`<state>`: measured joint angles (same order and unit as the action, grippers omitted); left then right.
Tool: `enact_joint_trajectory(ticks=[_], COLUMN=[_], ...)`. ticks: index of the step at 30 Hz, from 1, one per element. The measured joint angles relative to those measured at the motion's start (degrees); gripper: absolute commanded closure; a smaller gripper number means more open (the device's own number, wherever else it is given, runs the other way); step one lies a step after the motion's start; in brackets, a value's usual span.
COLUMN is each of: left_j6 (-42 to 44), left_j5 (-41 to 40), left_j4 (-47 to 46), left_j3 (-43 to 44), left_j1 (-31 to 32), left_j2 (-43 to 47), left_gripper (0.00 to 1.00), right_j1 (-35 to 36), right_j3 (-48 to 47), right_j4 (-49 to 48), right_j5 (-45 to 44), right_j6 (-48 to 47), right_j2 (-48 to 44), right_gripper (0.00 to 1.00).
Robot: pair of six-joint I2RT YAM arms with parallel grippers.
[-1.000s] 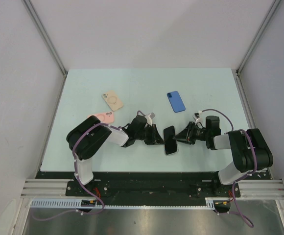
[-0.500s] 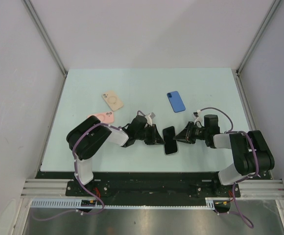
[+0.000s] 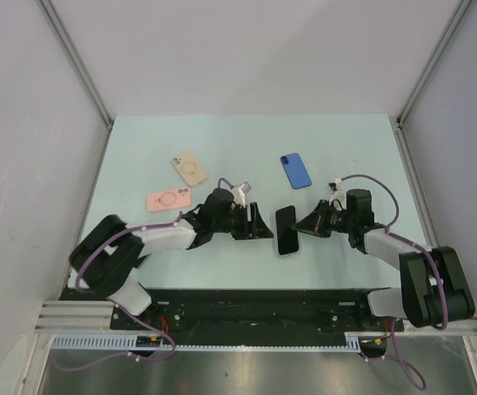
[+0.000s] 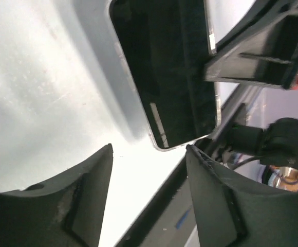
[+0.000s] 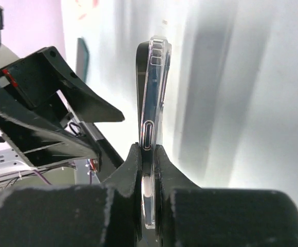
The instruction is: Put the phone into the phone case
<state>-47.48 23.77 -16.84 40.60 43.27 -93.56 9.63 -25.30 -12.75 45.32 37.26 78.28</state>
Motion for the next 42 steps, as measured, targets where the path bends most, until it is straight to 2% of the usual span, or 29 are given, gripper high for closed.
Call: enact_joint_trajectory(ticks=[5,11,21,27,34,37,39,42], left_j6=[3.4,4.5,1.4,-1.1,-6.7,-8.7,-9.8,-11.1], left_j5=[-0.6,2.5,12.6,15.4,18.5,19.2,19.7,20.1], left_j4=[4.9,5.3,-4.9,-11.5,-21.7,-25.3,-27.5,-29.7], left_j3=[-0.1,-1.8,-6.8,-7.3,-8.2,-9.3,-9.9,-10.4], left_j1=[-1.7,-3.7,-3.7,-3.7,-3.5,-3.5,-3.4,-3.4], left_j2=[12.9,23.5,24.7,23.2,18.3,17.6,17.4,17.1], left_gripper=[0.13,0.11,0.14,0.21,0.56,0.63,0.63,0.51], right_j1=[-0.5,-0.6,2.0,4.6,7.9,8.2,8.3,8.6], right_j3=[0.0,0.1,1.8,5.6,6.3,6.5,6.7,6.7], right_j4=[0.2,-3.5,-15.0,-24.5,-31.2,-31.7,-31.6,-31.5], right_j5=[0.9,2.6,4.1,4.2,4.0,3.9,3.8,3.8], right_j6=[3.1,9.8,21.4,29.3,33.6,33.7,33.7,33.7], right_j2=[-9.4,-16.6,-24.3,-24.2,-23.0,-23.0,-23.0,-23.0], right_gripper=[1.00,1.00,1.00,1.00,1.00,1.00,1.00,1.00])
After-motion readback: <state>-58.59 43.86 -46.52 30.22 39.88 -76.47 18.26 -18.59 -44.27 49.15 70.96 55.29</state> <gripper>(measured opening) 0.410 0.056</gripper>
